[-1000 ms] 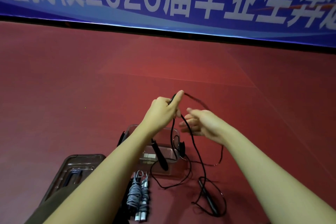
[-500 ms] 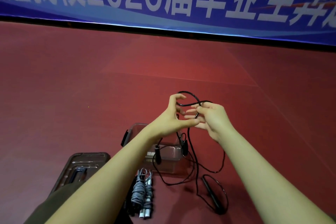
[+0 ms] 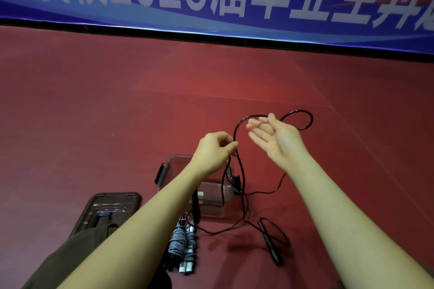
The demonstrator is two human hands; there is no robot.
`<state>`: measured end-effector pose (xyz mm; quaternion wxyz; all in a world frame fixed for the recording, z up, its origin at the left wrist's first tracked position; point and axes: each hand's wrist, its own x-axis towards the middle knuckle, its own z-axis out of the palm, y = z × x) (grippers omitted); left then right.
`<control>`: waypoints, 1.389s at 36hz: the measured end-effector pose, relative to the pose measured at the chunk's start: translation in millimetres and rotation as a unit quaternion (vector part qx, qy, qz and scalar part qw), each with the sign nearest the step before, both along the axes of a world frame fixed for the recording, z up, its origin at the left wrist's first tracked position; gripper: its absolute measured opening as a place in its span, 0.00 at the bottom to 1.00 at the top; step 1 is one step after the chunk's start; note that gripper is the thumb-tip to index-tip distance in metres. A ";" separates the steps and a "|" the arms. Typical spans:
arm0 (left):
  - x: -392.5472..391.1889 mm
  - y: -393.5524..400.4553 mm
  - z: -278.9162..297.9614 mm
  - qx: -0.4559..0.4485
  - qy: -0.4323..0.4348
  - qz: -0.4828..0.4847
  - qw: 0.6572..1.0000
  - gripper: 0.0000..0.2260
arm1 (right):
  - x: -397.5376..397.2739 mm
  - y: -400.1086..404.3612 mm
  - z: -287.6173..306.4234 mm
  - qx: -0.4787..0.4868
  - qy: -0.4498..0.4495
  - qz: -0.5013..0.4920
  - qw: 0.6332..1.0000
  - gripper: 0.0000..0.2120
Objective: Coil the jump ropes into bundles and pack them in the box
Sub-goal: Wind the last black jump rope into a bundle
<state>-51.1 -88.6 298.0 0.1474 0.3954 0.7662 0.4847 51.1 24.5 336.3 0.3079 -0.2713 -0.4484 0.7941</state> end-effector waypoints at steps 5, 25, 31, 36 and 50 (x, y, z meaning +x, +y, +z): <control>-5.0 -2.4 14.1 0.051 -0.002 0.037 0.998 0.08 | 4.9 -11.2 -29.8 0.355 -0.285 0.159 0.876 0.10; -8.0 -1.6 -12.9 -0.100 -0.004 -0.079 0.992 0.05 | 0.0 -8.9 -12.6 0.115 -0.021 -0.013 0.993 0.05; -6.7 -1.3 -10.4 -0.056 0.035 -0.038 0.997 0.07 | -0.6 -6.9 -7.5 0.104 0.021 0.000 0.994 0.05; -11.9 -0.6 3.4 0.027 0.010 0.015 0.999 0.10 | 1.3 -3.1 -32.6 0.284 -0.167 0.108 0.938 0.11; -11.7 1.6 2.3 -0.034 -0.031 -0.037 0.998 0.09 | 0.9 -13.2 -28.4 0.335 -0.143 0.051 0.930 0.06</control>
